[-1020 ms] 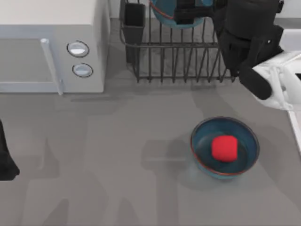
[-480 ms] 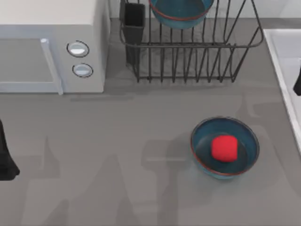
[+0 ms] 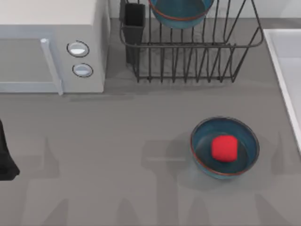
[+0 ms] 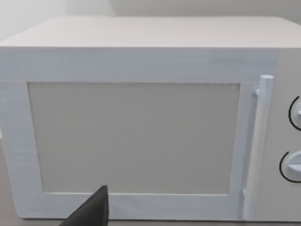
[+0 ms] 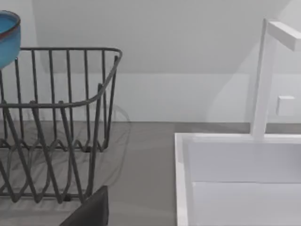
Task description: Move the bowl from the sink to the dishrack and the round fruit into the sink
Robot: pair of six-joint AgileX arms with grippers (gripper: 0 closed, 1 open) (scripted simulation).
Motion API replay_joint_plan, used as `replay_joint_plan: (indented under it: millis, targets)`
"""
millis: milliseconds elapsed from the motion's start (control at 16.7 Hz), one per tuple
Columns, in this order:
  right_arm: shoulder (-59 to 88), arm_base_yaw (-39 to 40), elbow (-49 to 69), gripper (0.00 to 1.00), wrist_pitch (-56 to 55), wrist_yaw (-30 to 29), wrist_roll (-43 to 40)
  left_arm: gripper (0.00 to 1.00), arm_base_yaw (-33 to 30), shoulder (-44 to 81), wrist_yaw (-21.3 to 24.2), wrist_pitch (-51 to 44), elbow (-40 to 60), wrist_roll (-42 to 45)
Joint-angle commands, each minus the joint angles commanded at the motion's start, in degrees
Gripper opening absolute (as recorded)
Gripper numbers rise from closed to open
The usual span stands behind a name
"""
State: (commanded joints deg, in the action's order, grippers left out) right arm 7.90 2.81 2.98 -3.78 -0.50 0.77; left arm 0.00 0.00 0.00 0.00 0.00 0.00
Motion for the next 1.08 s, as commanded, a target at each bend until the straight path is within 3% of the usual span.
replay_joint_plan:
  millis: [240, 1080]
  targets:
    - [-7.5, -2.7, -2.9, 1.00, 3.6, 0.5, -0.7, 1.00, 0.0, 0.0, 0.0, 0.0, 0.0, 0.0]
    - [-7.9, -2.8, -3.0, 1.00, 3.8, 0.5, -0.8, 1.00, 0.0, 0.0, 0.0, 0.0, 0.0, 0.0]
